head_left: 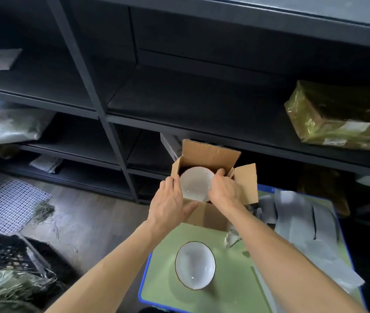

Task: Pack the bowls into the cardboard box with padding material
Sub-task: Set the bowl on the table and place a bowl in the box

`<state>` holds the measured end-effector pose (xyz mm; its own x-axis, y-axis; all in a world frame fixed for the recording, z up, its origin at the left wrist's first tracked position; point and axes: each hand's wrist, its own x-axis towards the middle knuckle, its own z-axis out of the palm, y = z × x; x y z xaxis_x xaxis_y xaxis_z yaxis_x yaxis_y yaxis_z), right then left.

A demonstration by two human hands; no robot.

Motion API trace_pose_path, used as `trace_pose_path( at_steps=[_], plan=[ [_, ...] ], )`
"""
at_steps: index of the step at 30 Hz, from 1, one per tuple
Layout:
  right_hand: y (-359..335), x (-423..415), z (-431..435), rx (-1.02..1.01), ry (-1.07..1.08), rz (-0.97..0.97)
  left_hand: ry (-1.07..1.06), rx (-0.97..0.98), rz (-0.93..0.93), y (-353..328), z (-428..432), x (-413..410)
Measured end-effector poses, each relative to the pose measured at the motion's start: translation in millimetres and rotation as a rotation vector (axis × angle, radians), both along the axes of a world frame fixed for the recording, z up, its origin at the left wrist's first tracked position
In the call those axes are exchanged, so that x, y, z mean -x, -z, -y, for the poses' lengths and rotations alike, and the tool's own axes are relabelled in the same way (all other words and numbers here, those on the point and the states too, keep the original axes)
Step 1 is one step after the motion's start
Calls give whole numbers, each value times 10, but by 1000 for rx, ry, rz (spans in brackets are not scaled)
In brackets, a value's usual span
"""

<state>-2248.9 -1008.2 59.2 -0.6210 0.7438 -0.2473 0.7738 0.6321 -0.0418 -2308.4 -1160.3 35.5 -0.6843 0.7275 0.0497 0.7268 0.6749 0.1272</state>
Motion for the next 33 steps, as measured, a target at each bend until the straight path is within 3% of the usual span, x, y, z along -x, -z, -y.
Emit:
trace_pose_path(
  at_steps=[8,15,24,33],
  plan=[
    [-315,-71,-55,10,39,-183,-23,-140,139,-106,31,120],
    [-581,-327,13,96,60,-401,-7,-377,516,-533,69,224],
    [-549,-1017,369,270,113,-394,44,-286,546,-582,416,-124],
    [-172,-1554,738,373,88,-310,87,-159,709,-303,891,-613]
  ],
)
